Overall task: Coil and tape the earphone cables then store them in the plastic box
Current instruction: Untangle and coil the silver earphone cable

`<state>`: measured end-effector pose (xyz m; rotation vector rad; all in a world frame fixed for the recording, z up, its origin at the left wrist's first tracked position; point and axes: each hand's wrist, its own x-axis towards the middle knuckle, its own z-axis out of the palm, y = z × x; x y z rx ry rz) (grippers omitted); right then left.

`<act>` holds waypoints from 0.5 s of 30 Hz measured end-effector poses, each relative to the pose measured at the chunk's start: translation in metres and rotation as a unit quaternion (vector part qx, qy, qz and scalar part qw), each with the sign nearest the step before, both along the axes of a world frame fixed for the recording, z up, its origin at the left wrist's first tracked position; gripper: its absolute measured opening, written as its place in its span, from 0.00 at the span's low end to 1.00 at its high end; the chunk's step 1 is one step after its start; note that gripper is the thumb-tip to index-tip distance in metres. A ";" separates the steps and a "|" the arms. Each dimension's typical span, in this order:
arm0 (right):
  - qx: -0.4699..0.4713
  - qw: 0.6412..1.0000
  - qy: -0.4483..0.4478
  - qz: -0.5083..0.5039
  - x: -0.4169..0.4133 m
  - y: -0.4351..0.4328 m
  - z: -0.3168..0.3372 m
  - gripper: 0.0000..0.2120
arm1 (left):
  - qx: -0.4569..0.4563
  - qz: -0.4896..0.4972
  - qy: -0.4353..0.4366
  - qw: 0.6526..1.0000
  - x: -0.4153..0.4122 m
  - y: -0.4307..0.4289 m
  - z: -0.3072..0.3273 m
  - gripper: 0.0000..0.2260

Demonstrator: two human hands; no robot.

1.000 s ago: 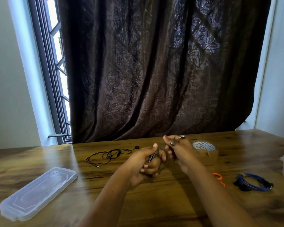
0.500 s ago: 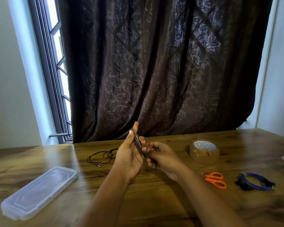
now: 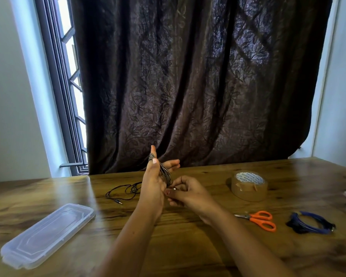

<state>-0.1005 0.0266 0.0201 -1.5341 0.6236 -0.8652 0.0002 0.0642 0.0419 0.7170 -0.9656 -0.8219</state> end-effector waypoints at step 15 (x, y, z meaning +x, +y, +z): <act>-0.153 0.988 0.014 0.033 -0.002 0.005 0.001 0.17 | -0.031 0.126 -0.080 0.988 0.005 -0.004 -0.004 0.16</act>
